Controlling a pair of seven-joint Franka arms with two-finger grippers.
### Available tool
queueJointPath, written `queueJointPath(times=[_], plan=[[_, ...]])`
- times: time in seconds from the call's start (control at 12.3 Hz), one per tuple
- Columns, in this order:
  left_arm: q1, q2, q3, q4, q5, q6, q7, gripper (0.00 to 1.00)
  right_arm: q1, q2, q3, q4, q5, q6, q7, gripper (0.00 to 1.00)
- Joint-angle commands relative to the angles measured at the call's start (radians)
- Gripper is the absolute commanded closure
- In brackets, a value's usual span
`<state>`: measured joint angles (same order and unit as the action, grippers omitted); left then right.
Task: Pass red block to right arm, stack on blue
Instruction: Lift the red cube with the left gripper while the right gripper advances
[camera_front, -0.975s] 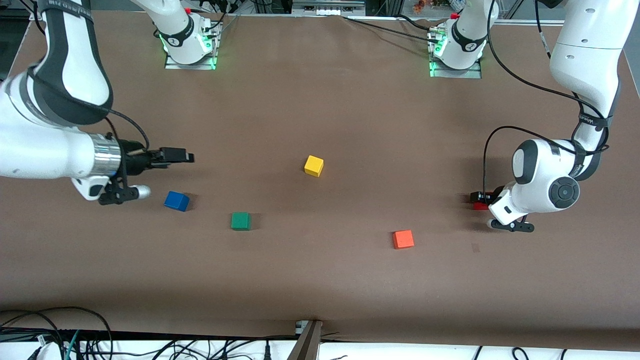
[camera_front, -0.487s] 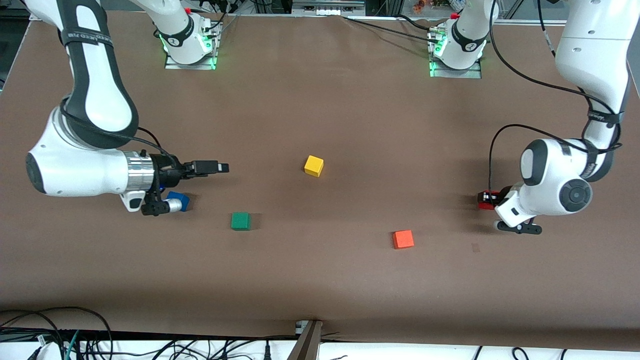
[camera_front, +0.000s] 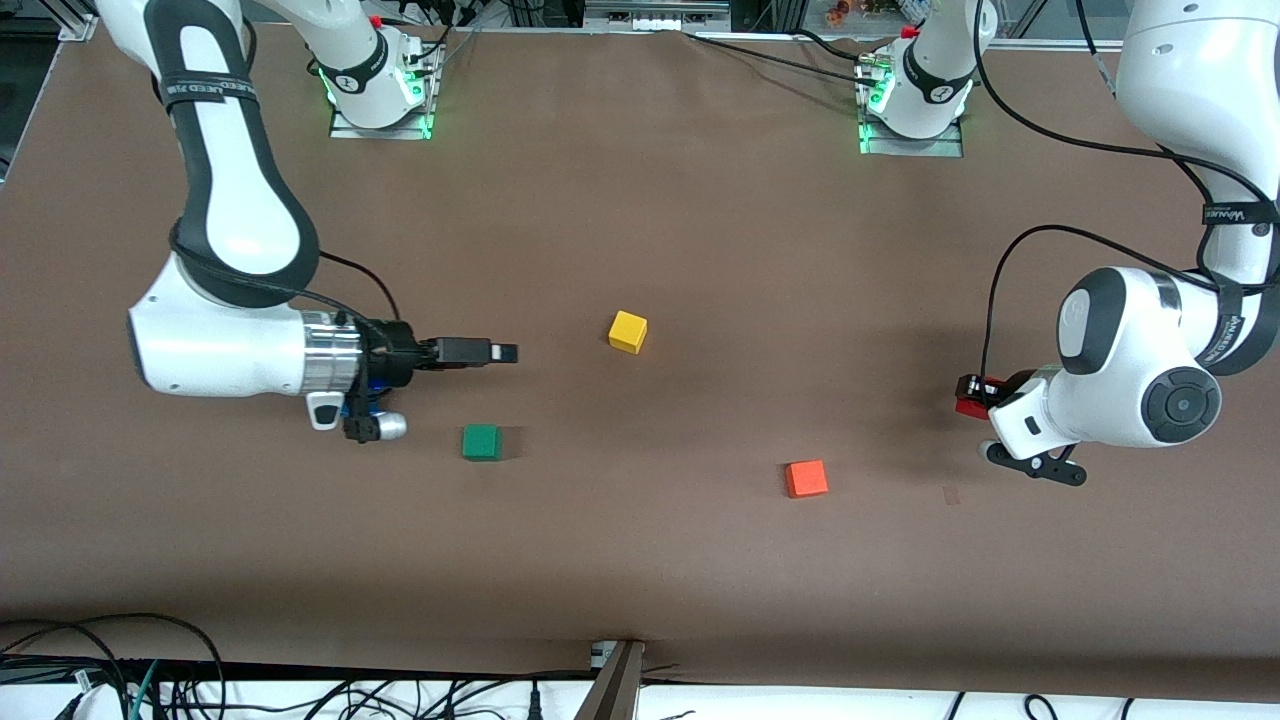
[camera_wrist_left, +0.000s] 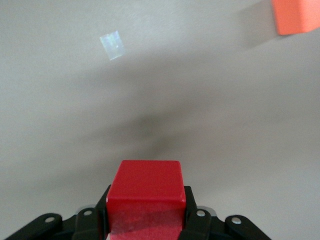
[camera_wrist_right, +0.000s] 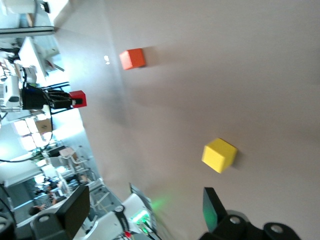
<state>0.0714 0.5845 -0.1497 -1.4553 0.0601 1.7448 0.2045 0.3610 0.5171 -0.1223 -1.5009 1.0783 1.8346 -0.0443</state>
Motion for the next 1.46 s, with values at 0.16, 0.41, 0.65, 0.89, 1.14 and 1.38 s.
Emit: queueJointPath(times=[0.16,0.41,0.65,0.89,1.14,1.38], plan=[[-0.074,-0.047,-0.008,0.122,0.006,-0.159,0.039,1.00,0.074,0.021,-0.003,-0.007,0.257,0.069,0.101,0.00],[-0.079,-0.121,-0.092,0.124,0.018,-0.174,0.052,1.00,0.147,0.024,-0.005,-0.007,0.371,0.170,0.167,0.00],[-0.081,-0.159,-0.137,0.168,0.018,-0.176,0.237,1.00,0.187,0.043,-0.003,-0.007,0.483,0.215,0.167,0.00],[-0.061,-0.155,-0.140,0.248,-0.021,-0.212,0.346,1.00,0.197,0.043,-0.003,-0.007,0.561,0.219,0.169,0.00],[0.028,-0.134,-0.133,0.245,-0.231,-0.211,0.439,1.00,0.239,0.043,-0.005,-0.004,0.641,0.279,0.169,0.00],[0.089,-0.106,-0.131,0.239,-0.406,-0.208,0.652,1.00,0.274,0.043,-0.005,-0.001,0.702,0.336,0.169,0.00]])
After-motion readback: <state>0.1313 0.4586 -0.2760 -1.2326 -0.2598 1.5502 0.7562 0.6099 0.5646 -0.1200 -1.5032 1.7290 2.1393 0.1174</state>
